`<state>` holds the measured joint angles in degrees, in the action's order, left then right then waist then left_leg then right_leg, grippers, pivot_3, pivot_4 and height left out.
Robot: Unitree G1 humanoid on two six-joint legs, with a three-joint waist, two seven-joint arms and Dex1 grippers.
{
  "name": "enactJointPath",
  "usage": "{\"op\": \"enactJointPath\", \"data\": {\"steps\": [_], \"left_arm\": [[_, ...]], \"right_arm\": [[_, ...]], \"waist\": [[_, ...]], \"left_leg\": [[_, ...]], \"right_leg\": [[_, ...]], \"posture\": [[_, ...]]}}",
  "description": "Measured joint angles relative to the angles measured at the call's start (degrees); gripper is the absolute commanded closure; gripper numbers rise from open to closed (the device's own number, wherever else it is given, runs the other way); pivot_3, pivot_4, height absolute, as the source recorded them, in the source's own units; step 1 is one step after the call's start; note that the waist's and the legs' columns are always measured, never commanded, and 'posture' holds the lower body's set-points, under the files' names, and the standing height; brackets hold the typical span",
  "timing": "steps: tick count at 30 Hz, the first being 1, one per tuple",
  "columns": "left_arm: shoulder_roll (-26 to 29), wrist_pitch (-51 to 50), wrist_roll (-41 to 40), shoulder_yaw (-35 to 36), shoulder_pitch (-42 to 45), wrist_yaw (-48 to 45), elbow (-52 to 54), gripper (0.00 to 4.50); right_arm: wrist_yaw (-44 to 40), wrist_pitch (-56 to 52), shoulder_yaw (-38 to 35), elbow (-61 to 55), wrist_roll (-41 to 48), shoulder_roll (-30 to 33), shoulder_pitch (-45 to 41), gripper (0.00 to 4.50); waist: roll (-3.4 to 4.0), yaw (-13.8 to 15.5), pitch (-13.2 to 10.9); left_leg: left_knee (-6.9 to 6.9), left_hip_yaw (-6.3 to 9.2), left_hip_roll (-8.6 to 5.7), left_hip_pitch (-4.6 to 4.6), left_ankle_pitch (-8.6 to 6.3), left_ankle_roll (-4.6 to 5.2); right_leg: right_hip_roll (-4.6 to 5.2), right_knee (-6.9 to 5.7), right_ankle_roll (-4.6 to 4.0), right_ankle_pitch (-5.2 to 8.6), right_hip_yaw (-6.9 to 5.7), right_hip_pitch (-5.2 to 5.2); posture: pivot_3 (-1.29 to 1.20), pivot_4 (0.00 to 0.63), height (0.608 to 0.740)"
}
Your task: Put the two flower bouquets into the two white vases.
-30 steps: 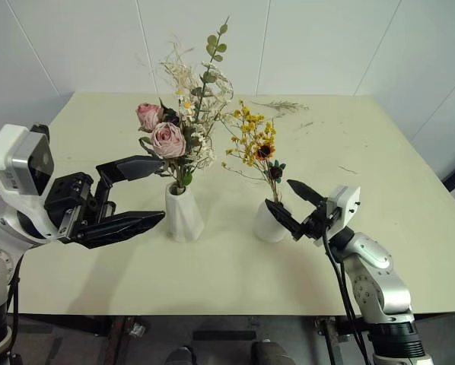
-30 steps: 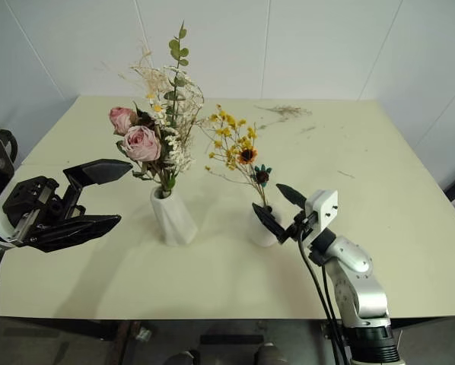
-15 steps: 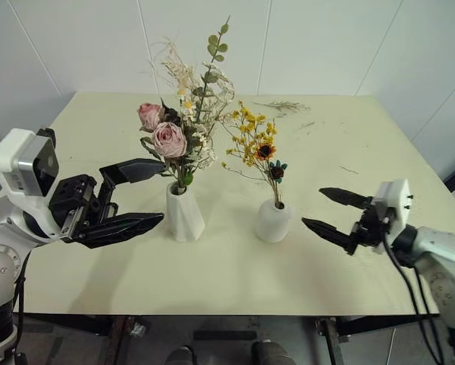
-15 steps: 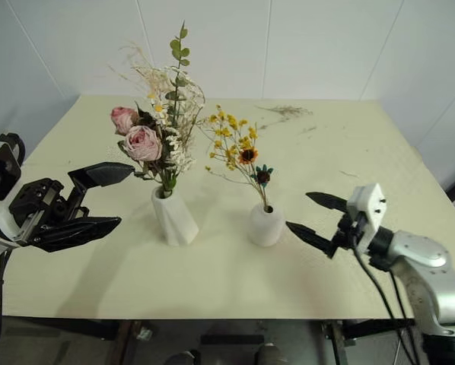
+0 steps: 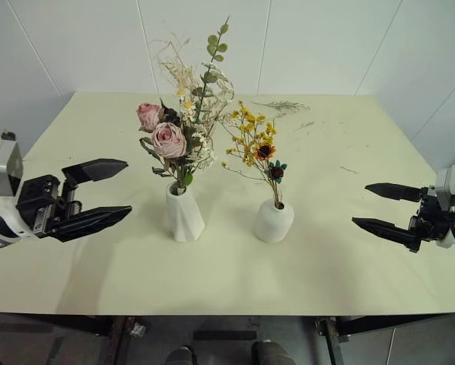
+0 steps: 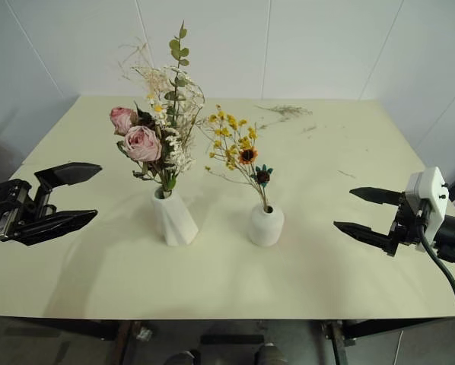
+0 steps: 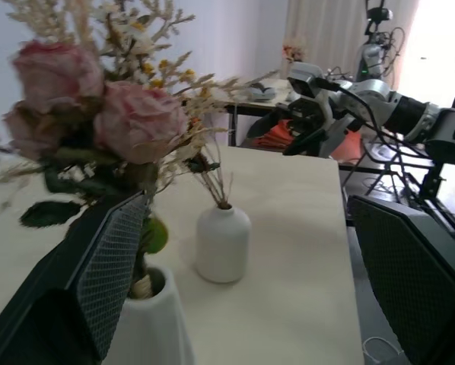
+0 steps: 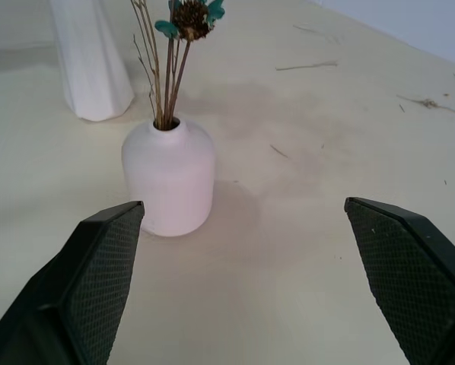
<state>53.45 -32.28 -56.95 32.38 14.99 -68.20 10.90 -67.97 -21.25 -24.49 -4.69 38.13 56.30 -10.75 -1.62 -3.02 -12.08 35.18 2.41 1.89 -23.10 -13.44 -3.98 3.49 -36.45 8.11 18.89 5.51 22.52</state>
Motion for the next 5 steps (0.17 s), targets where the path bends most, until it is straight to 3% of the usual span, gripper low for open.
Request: {"op": "enactJointPath", "data": {"steps": [5], "left_arm": [[0.86, 3.18, 3.27, 3.27, -0.11, -1.57, -7.00, 0.00]], "right_arm": [[-0.40, 0.02, -0.27, 0.64, -0.25, 0.00, -0.83, 0.03]], "waist": [[0.01, 0.00, -0.01]], "left_leg": [[0.01, -0.02, 0.00, 0.01, 0.00, 0.00]], "right_leg": [[0.01, 0.00, 0.00, 0.00, 0.00, -0.01]], "posture": [[0.00, 0.150, 0.740]]}}
